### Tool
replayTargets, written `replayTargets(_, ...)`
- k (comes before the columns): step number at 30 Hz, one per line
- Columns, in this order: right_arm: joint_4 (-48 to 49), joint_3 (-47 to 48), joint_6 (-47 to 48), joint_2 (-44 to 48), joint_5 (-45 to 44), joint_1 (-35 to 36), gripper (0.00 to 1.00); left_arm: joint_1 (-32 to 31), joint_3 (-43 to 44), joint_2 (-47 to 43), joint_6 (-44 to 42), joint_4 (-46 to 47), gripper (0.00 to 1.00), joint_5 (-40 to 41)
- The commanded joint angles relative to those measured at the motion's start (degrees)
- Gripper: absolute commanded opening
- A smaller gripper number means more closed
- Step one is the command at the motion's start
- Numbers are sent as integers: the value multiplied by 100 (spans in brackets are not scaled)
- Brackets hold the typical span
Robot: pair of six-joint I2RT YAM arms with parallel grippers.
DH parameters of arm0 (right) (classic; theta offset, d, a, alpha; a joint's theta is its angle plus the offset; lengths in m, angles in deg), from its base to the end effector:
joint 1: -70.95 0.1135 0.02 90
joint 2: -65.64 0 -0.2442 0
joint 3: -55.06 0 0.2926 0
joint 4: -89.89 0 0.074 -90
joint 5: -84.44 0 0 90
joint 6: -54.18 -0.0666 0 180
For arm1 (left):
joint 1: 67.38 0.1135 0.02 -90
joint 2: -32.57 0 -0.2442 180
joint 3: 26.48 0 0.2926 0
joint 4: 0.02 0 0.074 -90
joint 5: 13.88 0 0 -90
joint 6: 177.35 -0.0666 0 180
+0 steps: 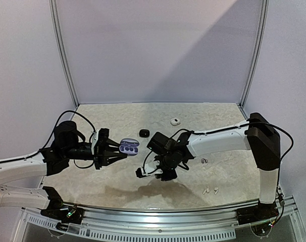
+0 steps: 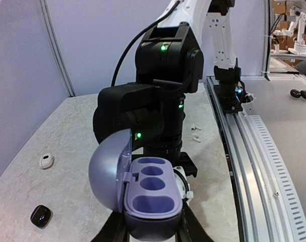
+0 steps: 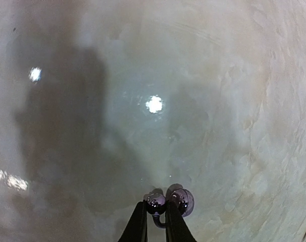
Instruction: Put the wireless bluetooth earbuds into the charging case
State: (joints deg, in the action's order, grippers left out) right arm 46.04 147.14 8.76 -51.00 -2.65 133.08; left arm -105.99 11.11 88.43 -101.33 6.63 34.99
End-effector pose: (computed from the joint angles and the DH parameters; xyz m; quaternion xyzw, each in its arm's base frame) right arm 0.2061 0.3970 0.0795 -0.7907 0.5823 0.0532 0.1812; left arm 0.1934 -0.2105 0.1989 0.5205 0.5522 -0.3922 0.5199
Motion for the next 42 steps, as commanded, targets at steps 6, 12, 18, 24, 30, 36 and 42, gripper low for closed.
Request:
replayTargets(6,99,-76,-3982,322,-889,0,6,47,-36,-92,-44,4,0,16)
replayTargets(12,12,-495,-6424,709,-1605,73,6,47,-92,-105,35,118,0,25)
replayTargets(18,-1135,226,-7641,238,-2066,222,8,38,-131,-142,49,172,0,34)
replayTargets(24,-1022,161,-8031,56,-1998,214,9,38,-180,-244,45,141,0,86)
replayTargets(30,-875,159,-8127,16,-1521,162,14,38,-152,-210,54,162,0,61)
replayTargets(36,-873,186,-8207,79,-1413,114,28,38,-111,-185,35,110,0,17)
replayTargets(42,-779,217,-8051,172,-1416,91,29,29,-81,-171,28,85,0,17)
